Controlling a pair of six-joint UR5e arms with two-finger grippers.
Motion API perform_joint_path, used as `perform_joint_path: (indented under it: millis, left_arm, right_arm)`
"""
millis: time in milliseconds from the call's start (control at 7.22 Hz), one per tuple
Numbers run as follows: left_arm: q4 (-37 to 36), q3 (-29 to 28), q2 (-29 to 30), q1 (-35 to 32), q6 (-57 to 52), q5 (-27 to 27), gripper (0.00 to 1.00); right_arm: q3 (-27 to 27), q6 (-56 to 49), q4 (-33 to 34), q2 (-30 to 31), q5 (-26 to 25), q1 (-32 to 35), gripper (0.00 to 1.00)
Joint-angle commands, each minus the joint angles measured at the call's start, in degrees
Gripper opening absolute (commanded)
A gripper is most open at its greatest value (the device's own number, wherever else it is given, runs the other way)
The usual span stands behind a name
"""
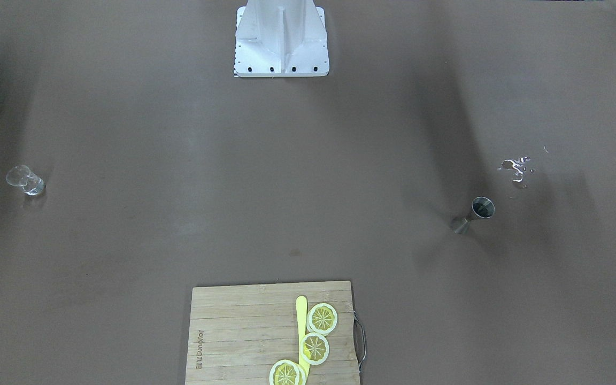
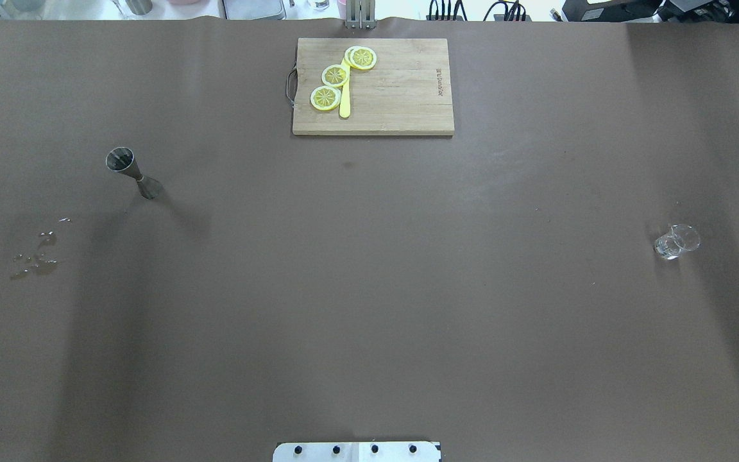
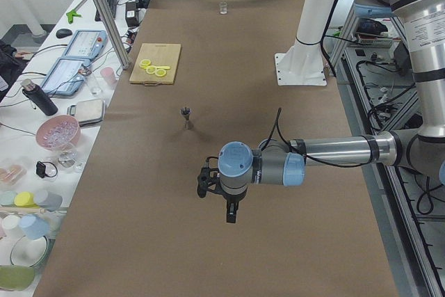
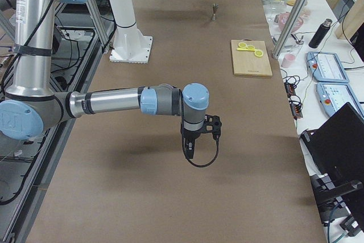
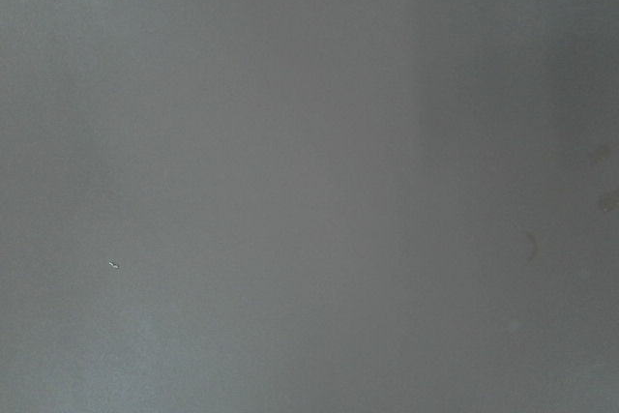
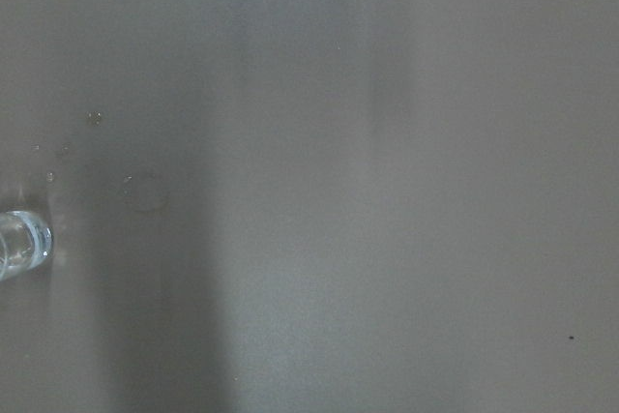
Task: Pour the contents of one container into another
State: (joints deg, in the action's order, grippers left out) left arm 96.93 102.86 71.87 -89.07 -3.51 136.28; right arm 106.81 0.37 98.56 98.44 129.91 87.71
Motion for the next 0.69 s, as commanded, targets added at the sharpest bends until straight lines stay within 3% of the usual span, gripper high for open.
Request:
perform_joint_path:
  millis: [0, 554]
  left_arm:
    - [0.1, -0.1, 0.1, 0.0, 0.1, 0.1, 0.98]
    - [0.1, 0.0, 0.1, 0.0, 0.2, 0.1, 0.98]
  right_arm:
    - [0.2, 0.1, 0.0, -0.1, 0.1, 0.0, 1.0]
    - [0.8, 0.2, 0.0, 0.0, 1.1, 0.0, 1.0]
